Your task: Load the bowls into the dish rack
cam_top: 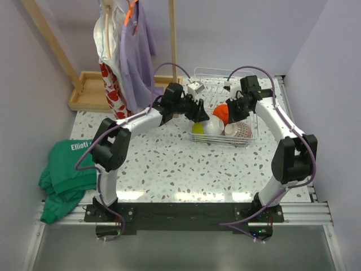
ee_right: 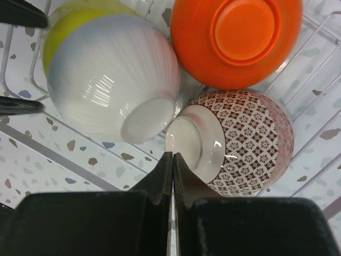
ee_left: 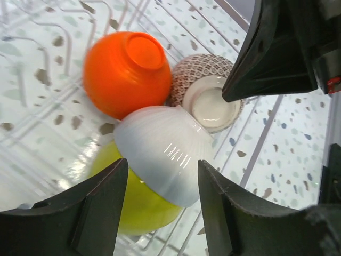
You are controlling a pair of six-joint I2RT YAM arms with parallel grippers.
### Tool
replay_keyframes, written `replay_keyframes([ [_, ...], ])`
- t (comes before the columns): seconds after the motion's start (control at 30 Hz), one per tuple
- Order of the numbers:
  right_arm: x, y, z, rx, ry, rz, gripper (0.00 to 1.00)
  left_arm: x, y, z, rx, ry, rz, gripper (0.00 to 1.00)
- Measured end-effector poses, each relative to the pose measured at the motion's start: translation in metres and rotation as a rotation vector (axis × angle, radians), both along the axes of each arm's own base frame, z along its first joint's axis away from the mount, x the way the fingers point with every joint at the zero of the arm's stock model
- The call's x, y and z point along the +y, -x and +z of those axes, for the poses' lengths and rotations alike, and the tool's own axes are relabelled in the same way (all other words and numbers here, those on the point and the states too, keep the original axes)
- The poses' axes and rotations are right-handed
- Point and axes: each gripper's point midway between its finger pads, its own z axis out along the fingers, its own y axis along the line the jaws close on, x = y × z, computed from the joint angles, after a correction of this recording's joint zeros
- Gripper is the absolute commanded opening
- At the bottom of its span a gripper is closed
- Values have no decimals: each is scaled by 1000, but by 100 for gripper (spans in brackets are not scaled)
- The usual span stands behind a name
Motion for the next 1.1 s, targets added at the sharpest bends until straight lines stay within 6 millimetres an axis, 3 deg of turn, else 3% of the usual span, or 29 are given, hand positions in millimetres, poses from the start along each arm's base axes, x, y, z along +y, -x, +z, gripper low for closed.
replay_keyframes([
  [0.23, 17, -2, -23, 75, -43, 42, 0, 28, -17, 31, -155, -76, 88, 62],
  [0.4, 33, -3, -22, 82, -89, 80, 0, 41, -14, 12, -182, -184, 108, 58],
  [0.6, 51, -8, -19, 66, -116, 110, 0, 72, 6, -14, -151, -332, 116, 48],
  [0.83, 78, -15, -18, 51, -128, 155, 0, 97, 27, -13, -151, -389, 130, 49],
  [1.1, 112, -18, -10, 14, -137, 216, 0, 112, 32, -26, -156, -452, 134, 51],
])
